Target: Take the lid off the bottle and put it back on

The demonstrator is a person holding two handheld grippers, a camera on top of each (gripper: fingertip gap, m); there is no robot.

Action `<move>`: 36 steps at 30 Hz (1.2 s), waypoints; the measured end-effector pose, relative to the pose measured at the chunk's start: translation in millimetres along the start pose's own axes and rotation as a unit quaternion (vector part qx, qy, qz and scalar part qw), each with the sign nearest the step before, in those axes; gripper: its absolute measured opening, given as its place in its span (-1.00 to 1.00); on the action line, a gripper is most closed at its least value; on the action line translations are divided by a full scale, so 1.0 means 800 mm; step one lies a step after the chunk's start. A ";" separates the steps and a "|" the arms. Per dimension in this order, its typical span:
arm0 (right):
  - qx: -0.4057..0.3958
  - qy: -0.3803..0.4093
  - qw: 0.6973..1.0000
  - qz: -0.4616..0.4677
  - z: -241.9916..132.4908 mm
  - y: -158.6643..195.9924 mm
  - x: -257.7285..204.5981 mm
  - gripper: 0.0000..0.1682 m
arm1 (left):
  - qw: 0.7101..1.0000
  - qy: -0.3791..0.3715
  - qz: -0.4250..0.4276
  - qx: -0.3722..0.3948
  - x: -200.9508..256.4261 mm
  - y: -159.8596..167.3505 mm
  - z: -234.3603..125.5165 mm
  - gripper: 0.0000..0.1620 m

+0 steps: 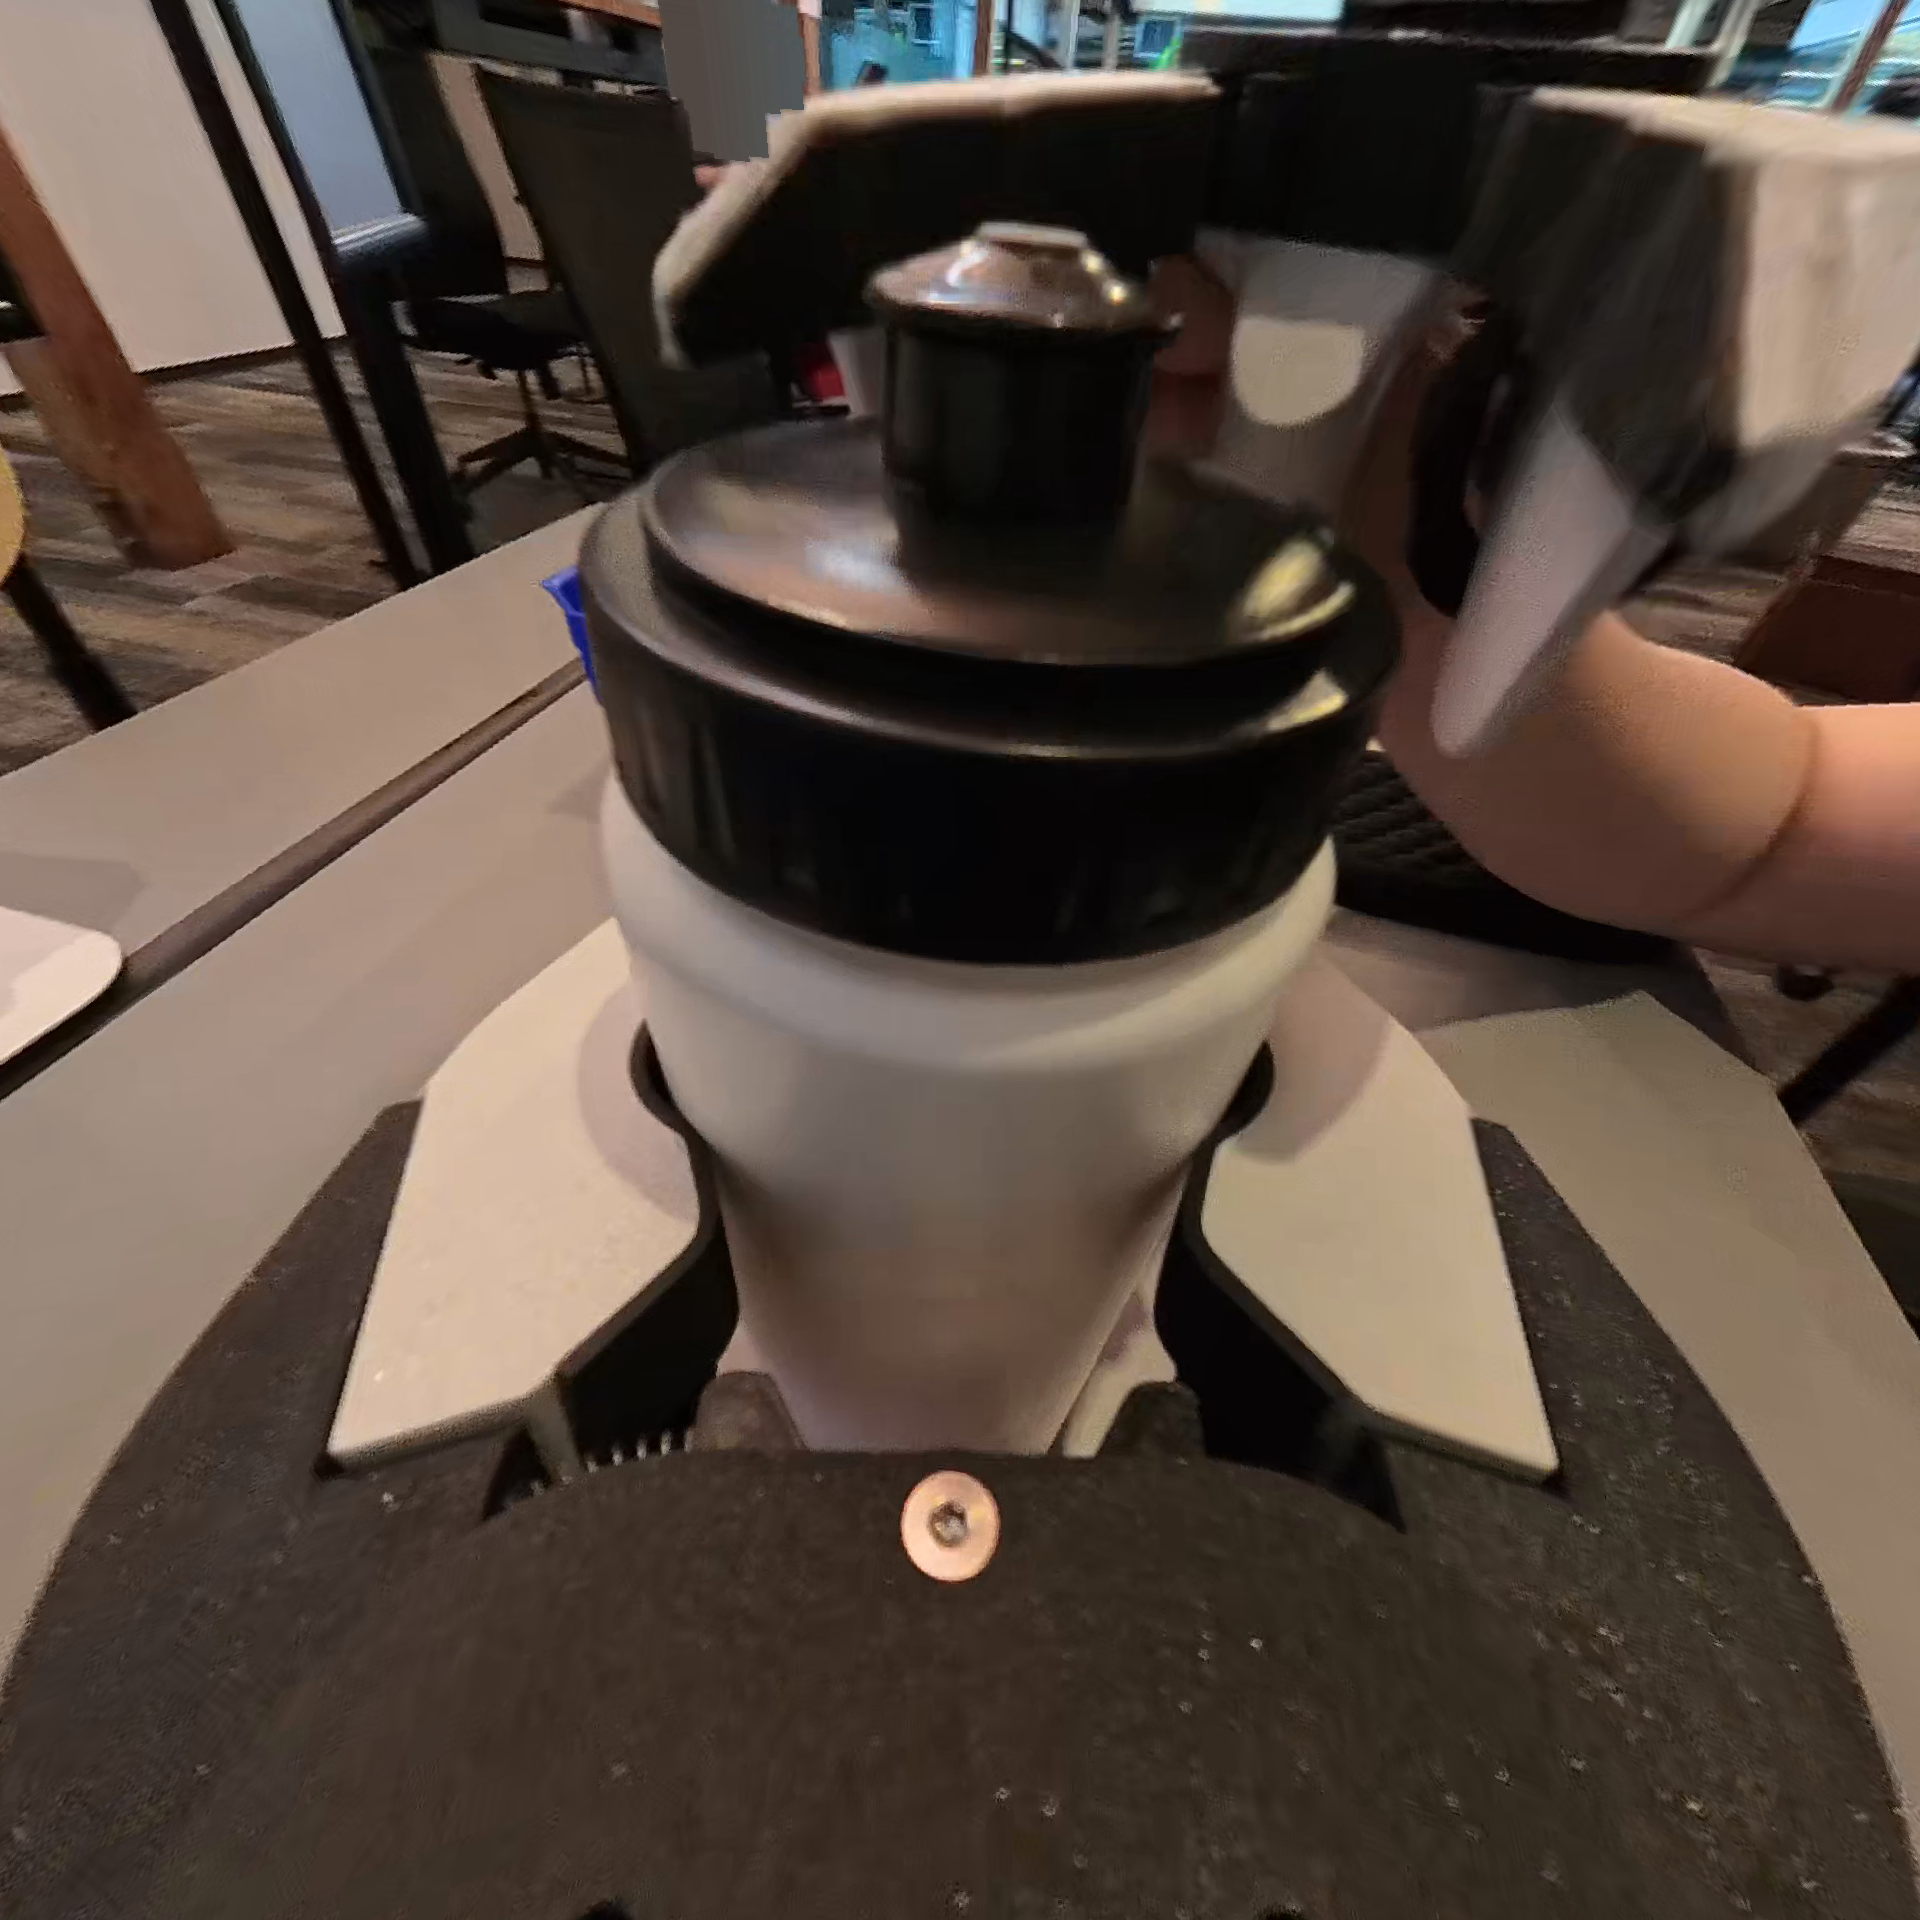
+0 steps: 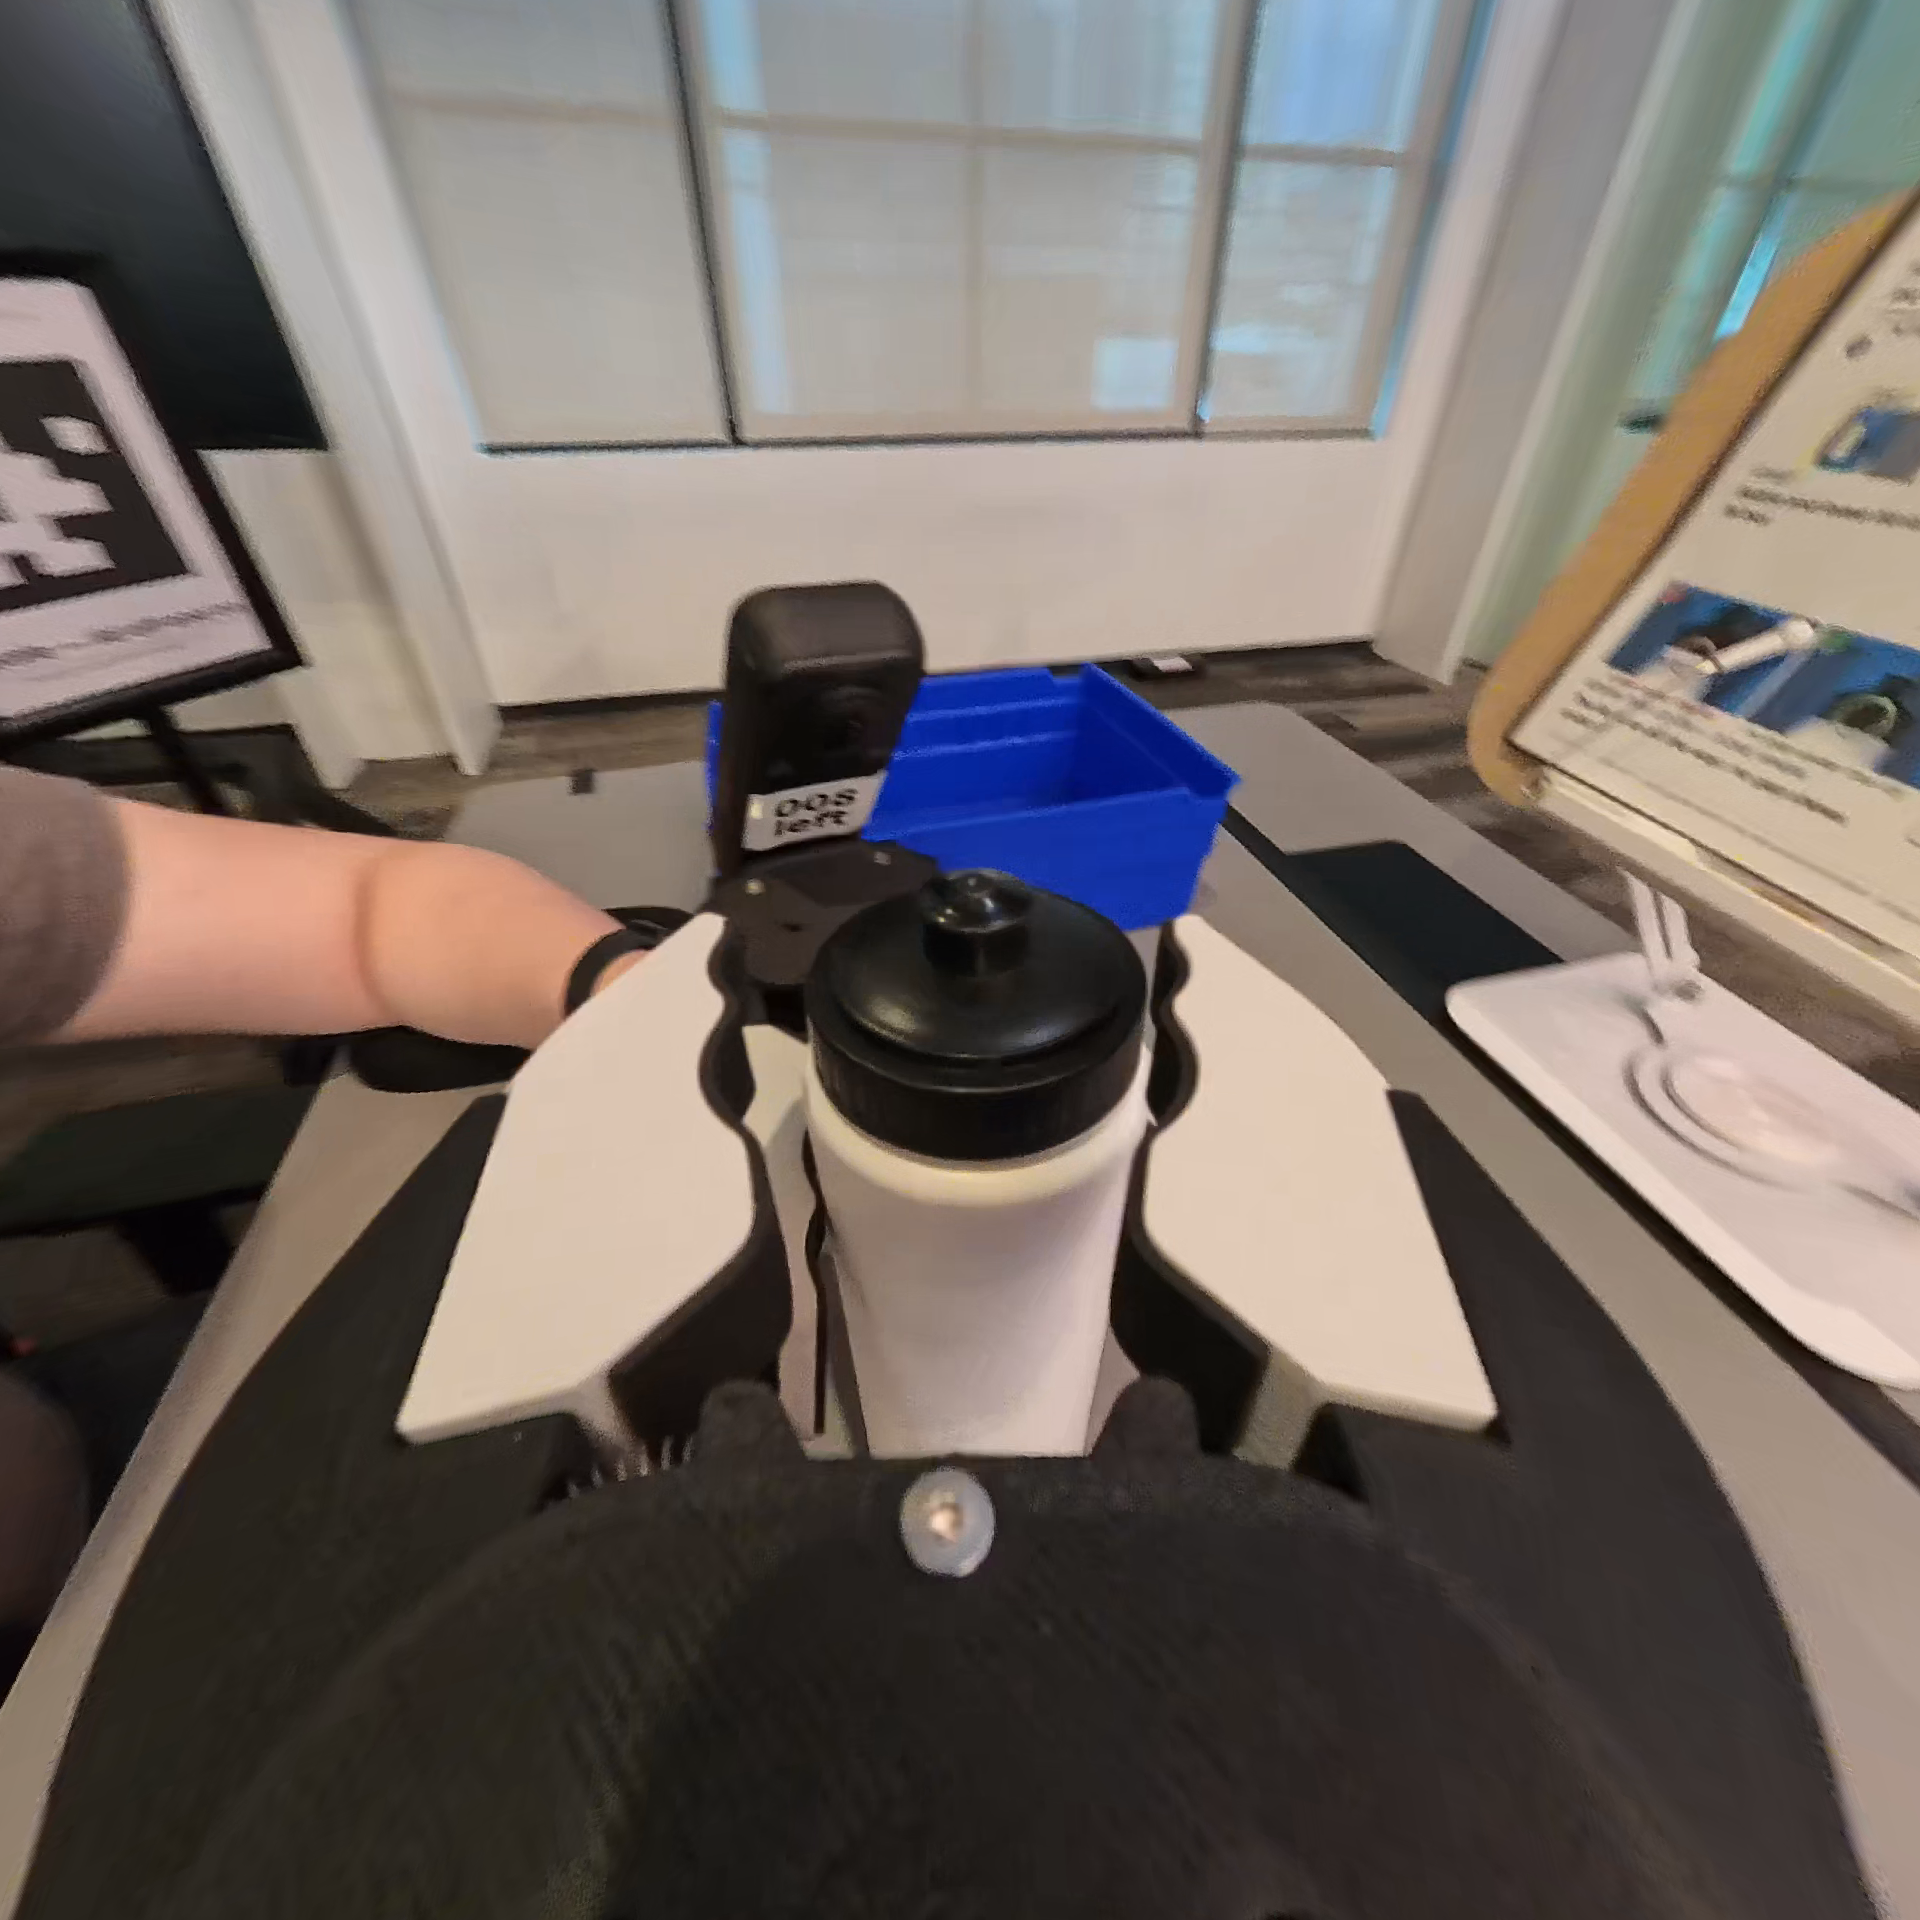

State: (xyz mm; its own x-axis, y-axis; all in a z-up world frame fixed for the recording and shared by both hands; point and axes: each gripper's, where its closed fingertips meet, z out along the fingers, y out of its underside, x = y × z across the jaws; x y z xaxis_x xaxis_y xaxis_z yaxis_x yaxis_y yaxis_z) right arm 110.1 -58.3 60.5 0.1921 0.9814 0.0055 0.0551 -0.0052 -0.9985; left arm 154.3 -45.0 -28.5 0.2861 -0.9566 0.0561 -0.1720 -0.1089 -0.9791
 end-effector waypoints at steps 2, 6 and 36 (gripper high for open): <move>-0.009 -0.023 1.000 -0.006 -0.008 0.002 0.001 -0.09 | 1.000 0.022 0.004 -0.001 0.005 0.000 -0.001 0.26; -0.044 -0.039 0.998 -0.029 -0.008 0.016 -0.002 -0.09 | 0.998 0.057 0.011 -0.002 0.017 0.001 0.000 0.26; -0.044 -0.029 0.998 -0.023 -0.003 0.015 0.001 -0.01 | 1.000 0.019 0.008 -0.003 0.004 0.001 0.001 0.26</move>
State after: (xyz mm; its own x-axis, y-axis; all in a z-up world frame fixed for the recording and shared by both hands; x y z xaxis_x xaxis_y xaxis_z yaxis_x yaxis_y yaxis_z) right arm 113.4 -58.1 48.5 0.1312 0.9903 0.0453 0.1494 0.0255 -0.9885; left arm 156.1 -47.8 -29.5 0.2474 -0.9678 0.0473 -0.1825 -0.0945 -0.9787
